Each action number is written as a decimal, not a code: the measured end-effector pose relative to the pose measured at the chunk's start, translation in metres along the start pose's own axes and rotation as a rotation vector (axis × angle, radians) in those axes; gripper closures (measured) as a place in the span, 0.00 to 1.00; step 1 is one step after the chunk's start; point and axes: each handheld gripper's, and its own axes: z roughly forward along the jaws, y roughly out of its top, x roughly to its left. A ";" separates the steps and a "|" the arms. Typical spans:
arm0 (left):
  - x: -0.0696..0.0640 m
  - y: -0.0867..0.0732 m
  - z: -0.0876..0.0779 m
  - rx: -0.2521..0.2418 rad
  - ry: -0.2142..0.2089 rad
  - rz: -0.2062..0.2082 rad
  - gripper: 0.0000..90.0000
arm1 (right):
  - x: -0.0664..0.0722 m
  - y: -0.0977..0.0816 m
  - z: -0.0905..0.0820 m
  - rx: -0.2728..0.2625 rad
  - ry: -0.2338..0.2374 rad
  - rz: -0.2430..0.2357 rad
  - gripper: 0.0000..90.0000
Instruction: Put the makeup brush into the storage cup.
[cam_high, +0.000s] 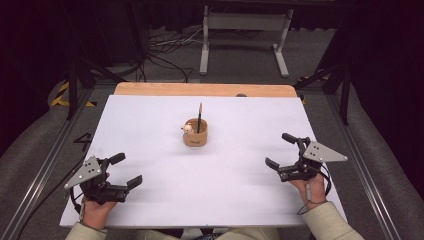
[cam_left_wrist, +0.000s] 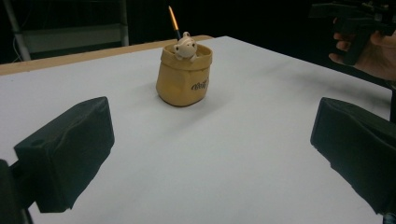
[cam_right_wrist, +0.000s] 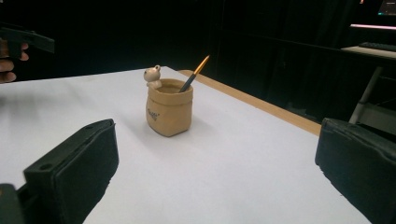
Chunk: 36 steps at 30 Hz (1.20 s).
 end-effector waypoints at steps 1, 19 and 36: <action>-0.001 0.000 0.000 0.000 0.001 0.002 0.00 | 0.000 -0.002 -0.001 0.005 0.005 0.011 0.00; 0.011 -0.011 0.006 0.016 0.043 0.015 0.00 | 0.002 -0.040 -0.005 0.105 -0.018 0.090 0.00; 0.019 -0.018 0.006 0.010 0.024 -0.035 0.00 | 0.004 -0.048 0.001 0.179 -0.036 0.098 0.00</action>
